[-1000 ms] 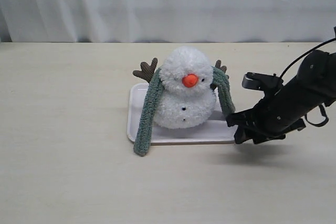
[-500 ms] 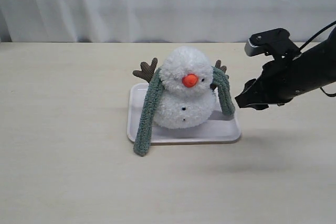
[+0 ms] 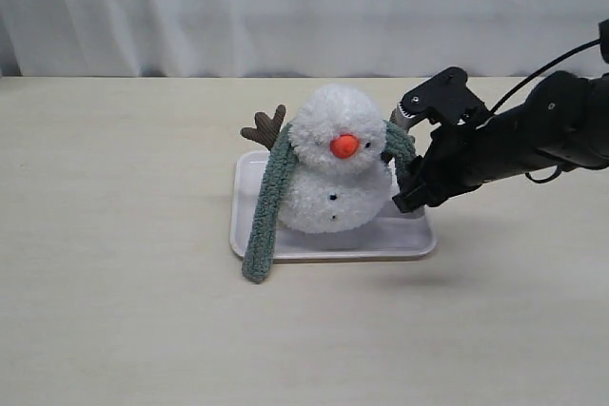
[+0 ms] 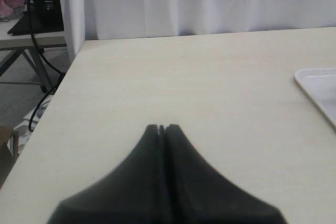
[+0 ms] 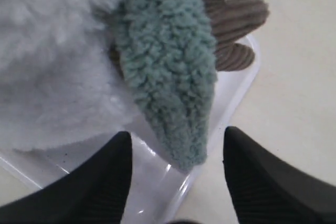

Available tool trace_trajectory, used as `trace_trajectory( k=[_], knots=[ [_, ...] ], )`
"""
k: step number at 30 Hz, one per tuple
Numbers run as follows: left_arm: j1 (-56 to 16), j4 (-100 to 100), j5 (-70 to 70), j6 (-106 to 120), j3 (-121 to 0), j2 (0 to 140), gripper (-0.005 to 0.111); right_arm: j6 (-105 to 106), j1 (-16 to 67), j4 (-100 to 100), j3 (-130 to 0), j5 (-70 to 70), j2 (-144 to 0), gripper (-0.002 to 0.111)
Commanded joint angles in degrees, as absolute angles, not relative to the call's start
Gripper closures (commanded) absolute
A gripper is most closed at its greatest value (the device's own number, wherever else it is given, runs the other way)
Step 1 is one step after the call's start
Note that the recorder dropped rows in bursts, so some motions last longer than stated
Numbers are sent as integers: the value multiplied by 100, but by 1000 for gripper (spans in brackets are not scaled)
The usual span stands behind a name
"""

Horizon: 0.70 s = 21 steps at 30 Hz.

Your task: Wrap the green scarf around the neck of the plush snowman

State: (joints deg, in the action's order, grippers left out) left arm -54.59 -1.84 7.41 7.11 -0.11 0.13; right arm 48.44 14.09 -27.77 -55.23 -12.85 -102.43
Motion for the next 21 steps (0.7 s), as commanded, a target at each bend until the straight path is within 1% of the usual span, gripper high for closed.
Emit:
trace_trajectory(
  k=[1, 2, 6, 9, 12, 21],
  knots=[
    [-5471, -260, 561, 709, 0, 0, 107, 4859, 1420, -2790, -5517, -758, -10455, 43],
    [-5471, -260, 561, 709, 0, 0, 107, 4859, 1420, -2806, -5517, -685, -10497, 41],
    [-5471, -260, 561, 709, 0, 0, 107, 4870, 1420, -2806, -5517, -638, -10636, 41],
    [-5471, -260, 561, 709, 0, 0, 107, 4878, 1420, -2806, -5517, -468, -10789, 45],
    [-5471, -260, 561, 709, 0, 0, 107, 4878, 1420, -2806, -5517, -413, -10918, 53],
    [-5471, -260, 561, 709, 0, 0, 107, 4878, 1420, -2806, -5517, -307, -11075, 56]
  ],
)
